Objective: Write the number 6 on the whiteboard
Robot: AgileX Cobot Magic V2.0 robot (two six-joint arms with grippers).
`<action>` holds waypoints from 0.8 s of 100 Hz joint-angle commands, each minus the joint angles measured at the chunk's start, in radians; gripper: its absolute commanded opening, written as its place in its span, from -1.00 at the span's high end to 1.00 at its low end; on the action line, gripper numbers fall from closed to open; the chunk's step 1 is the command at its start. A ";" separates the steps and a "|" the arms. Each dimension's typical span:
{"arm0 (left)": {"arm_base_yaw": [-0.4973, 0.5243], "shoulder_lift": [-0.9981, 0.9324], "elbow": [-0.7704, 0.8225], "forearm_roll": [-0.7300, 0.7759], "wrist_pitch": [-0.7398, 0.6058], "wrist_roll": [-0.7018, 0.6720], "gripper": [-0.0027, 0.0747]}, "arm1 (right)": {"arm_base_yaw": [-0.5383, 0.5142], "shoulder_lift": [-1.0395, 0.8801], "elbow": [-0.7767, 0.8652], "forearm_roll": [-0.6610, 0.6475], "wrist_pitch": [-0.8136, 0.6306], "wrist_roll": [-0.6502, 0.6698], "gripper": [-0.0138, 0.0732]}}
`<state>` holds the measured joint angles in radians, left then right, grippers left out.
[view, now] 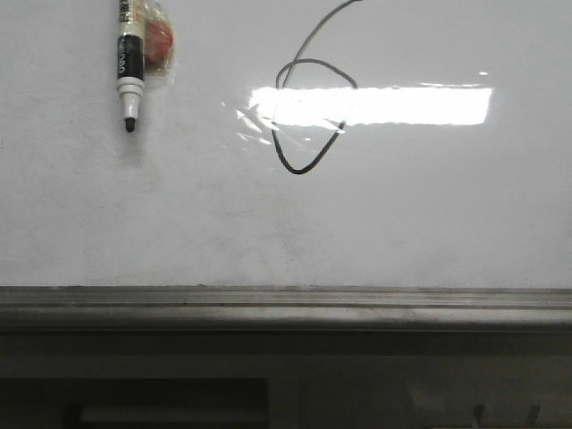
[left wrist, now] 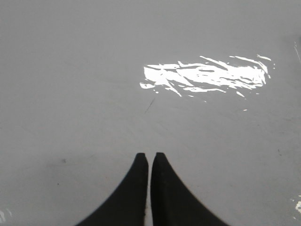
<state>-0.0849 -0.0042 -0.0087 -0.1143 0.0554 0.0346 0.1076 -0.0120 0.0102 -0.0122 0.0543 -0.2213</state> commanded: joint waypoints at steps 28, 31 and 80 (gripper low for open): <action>0.001 -0.031 0.048 -0.007 -0.072 -0.002 0.98 | -0.034 -0.017 0.022 -0.031 -0.084 0.002 0.83; 0.001 -0.031 0.048 -0.007 -0.072 -0.002 0.98 | -0.044 -0.017 0.022 -0.031 -0.086 0.002 0.83; 0.001 -0.031 0.048 -0.007 -0.072 -0.002 0.98 | -0.049 -0.017 0.022 -0.047 -0.089 0.002 0.83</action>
